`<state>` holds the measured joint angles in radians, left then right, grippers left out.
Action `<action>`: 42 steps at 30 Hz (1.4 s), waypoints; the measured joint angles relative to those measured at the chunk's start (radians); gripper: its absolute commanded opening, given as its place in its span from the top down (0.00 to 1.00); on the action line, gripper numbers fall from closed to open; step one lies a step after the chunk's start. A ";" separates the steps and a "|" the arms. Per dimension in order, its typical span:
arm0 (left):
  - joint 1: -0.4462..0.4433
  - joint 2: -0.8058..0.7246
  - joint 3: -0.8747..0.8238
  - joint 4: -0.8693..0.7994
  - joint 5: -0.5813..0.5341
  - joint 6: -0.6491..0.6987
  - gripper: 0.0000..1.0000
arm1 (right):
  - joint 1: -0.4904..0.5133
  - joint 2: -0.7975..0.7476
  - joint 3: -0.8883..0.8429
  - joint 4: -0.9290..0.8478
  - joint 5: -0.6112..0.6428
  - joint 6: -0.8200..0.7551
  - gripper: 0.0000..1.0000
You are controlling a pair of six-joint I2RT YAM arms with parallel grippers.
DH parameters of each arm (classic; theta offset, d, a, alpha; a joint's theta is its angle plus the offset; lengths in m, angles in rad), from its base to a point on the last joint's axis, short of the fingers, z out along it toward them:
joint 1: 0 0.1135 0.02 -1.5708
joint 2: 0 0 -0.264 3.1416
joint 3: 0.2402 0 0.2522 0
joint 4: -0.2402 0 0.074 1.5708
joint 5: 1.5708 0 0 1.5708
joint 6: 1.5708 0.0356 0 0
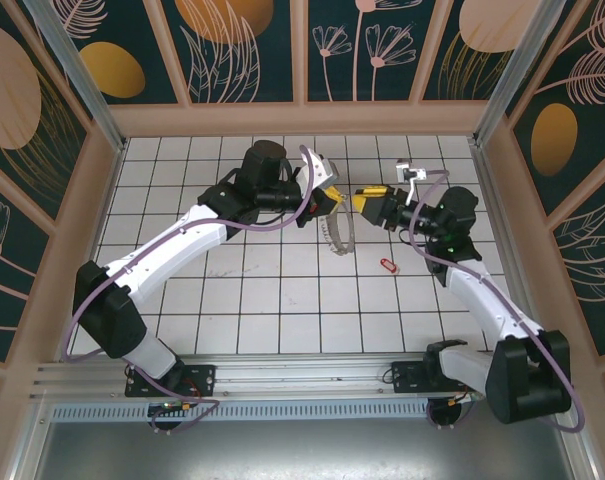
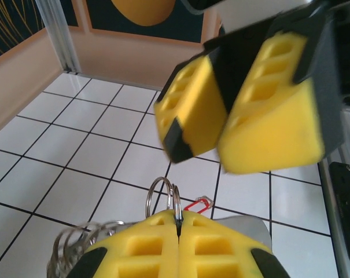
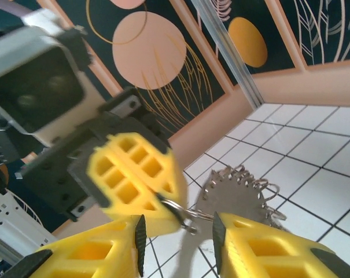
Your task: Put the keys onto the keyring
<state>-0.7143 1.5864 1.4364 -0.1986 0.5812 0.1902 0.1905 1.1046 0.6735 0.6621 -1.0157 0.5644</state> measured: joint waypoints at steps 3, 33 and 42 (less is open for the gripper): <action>0.000 0.000 0.000 0.000 0.014 -0.005 1.00 | -0.005 -0.045 0.000 0.000 -0.005 0.003 0.62; 0.004 0.000 0.000 0.001 0.113 -0.037 1.00 | 0.014 0.038 0.019 -0.006 -0.060 0.019 0.64; 0.023 0.000 0.000 0.001 0.138 -0.037 1.00 | 0.026 0.057 0.035 -0.007 -0.056 0.018 0.74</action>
<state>-0.6914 1.5867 1.4364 -0.1978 0.7193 0.1532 0.2161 1.1614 0.7090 0.6548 -1.0714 0.5827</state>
